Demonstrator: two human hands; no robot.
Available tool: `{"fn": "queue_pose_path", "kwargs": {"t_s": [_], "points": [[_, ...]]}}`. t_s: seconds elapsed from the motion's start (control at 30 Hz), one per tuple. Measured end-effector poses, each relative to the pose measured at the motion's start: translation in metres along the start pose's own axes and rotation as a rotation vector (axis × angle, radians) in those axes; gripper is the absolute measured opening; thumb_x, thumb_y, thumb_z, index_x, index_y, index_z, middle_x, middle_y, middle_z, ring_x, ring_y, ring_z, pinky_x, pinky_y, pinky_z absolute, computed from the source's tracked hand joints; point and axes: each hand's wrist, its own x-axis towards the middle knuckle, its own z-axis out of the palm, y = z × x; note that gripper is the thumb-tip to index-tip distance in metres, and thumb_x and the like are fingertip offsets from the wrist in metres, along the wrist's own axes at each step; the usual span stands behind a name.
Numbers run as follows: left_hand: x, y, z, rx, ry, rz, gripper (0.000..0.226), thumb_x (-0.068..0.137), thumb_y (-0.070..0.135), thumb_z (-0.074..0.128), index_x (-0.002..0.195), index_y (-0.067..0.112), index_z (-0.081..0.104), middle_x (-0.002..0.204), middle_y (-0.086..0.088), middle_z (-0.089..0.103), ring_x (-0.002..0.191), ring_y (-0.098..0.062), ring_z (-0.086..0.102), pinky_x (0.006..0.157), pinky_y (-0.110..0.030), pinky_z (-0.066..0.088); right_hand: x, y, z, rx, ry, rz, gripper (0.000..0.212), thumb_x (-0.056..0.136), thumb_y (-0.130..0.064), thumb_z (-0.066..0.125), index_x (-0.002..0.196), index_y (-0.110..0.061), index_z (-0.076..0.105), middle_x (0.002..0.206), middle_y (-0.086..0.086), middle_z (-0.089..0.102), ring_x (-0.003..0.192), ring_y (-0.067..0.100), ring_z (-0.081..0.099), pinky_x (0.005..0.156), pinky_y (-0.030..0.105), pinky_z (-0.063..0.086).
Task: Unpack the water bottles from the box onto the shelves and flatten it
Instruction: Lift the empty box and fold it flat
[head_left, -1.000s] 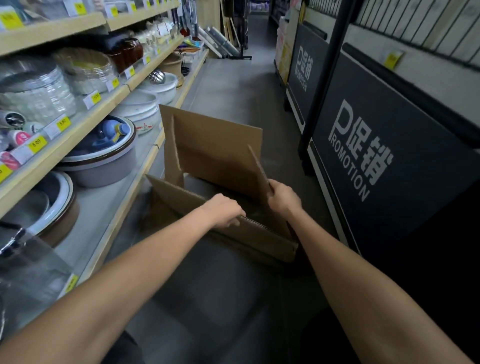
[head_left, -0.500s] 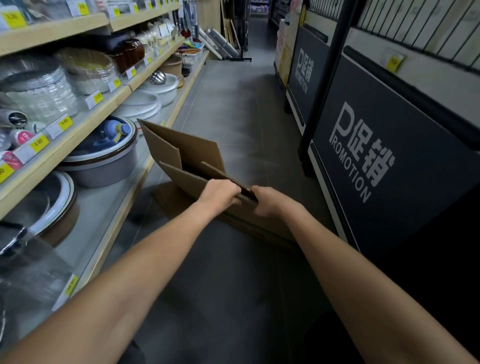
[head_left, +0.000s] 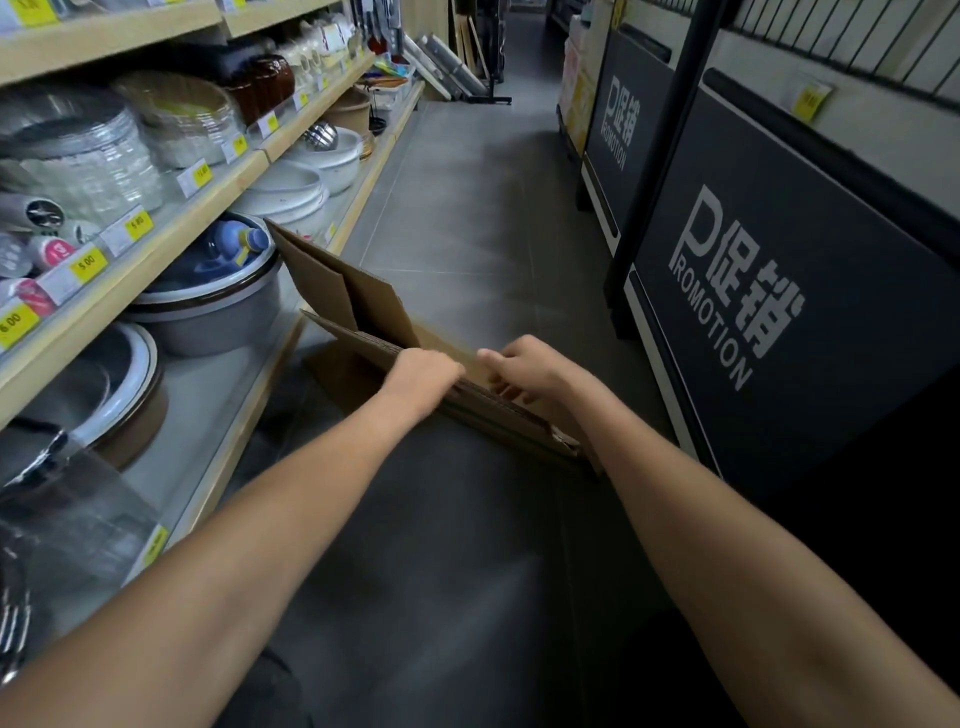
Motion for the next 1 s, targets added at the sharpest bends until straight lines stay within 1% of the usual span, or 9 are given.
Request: {"fn": "queue_pose_path", "kwargs": {"t_s": [0.13,0.27,0.37,0.47,0.53,0.63,0.77,0.9,1.0], "points": [[-0.003,-0.016,0.008,-0.098,0.091,-0.086,0.030,0.087,0.008,0.050,0.113,0.018,0.061,0.115,-0.003,0.065,0.107,-0.027,0.061,0.083,-0.035,0.051,-0.001,0.033,0.002,0.028,0.205,0.187,0.036,0.097,-0.039,0.043,0.093,-0.010,0.063,0.091,0.007,0.066,0.080,0.022,0.063,0.078,0.036,0.051],[-0.009,-0.028,0.016,-0.267,0.199,-0.125,0.033,0.088,0.010,0.054,0.120,0.015,0.062,0.121,-0.006,0.064,0.114,-0.028,0.058,0.093,-0.041,0.048,0.001,0.067,0.018,0.059,0.334,0.540,0.038,0.091,-0.037,0.050,0.115,-0.009,0.057,0.122,0.015,0.054,0.108,0.030,0.052,0.080,0.034,0.043],[-0.021,-0.028,0.035,-0.417,0.302,-0.143,0.040,0.083,0.002,0.056,0.120,0.014,0.064,0.125,-0.006,0.063,0.119,-0.027,0.056,0.100,-0.038,0.044,0.002,0.077,0.030,0.583,0.298,0.769,0.057,0.088,-0.038,0.059,0.135,-0.011,0.041,0.136,0.015,0.040,0.108,0.029,0.048,0.083,0.040,0.051],[-0.037,-0.021,0.062,-0.472,0.318,-0.162,0.052,0.076,-0.009,0.053,0.122,0.013,0.064,0.129,-0.005,0.061,0.122,-0.024,0.054,0.104,-0.033,0.039,0.004,0.085,0.050,1.396,0.236,0.759,0.045,0.090,-0.024,0.063,0.130,-0.013,0.046,0.116,0.017,0.057,0.092,0.030,0.062,0.054,0.040,0.057],[-0.048,-0.016,0.080,-0.501,0.311,-0.178,0.057,0.073,-0.013,0.053,0.123,0.014,0.064,0.132,-0.004,0.059,0.124,-0.023,0.053,0.108,-0.032,0.036,0.006,0.087,0.069,1.590,0.255,0.744,0.043,0.090,-0.024,0.063,0.128,-0.012,0.050,0.102,0.016,0.063,0.077,0.030,0.065,0.042,0.036,0.054],[-0.059,-0.017,0.097,-0.551,0.313,-0.194,0.067,0.067,-0.021,0.049,0.123,0.012,0.063,0.132,-0.006,0.059,0.126,-0.023,0.052,0.113,-0.035,0.031,0.011,0.089,0.089,1.626,0.249,0.765,0.039,0.089,-0.027,0.065,0.123,-0.011,0.056,0.094,0.014,0.067,0.071,0.029,0.066,0.038,0.034,0.052],[-0.064,-0.023,0.104,-0.565,0.299,-0.187,0.066,0.067,-0.021,0.052,0.124,0.012,0.063,0.131,-0.006,0.059,0.125,-0.023,0.054,0.113,-0.038,0.033,0.014,0.094,0.090,1.691,0.184,0.794,0.029,0.087,-0.035,0.065,0.103,-0.011,0.061,0.087,0.012,0.069,0.074,0.028,0.068,0.045,0.036,0.056],[-0.060,-0.026,0.103,-0.539,0.270,-0.138,0.057,0.074,-0.013,0.058,0.124,0.014,0.063,0.131,-0.003,0.060,0.124,-0.021,0.055,0.110,-0.036,0.036,0.021,0.101,0.090,1.872,0.171,0.792,0.023,0.090,-0.029,0.061,0.097,-0.007,0.060,0.101,0.015,0.069,0.097,0.031,0.067,0.081,0.043,0.057],[-0.061,-0.032,0.101,-0.536,0.293,-0.122,0.056,0.074,-0.015,0.055,0.122,0.013,0.064,0.128,-0.004,0.062,0.122,-0.022,0.057,0.108,-0.037,0.039,0.022,0.100,0.090,1.889,0.207,0.806,0.021,0.091,-0.029,0.057,0.094,-0.008,0.060,0.096,0.014,0.068,0.092,0.030,0.067,0.080,0.042,0.056]]}}
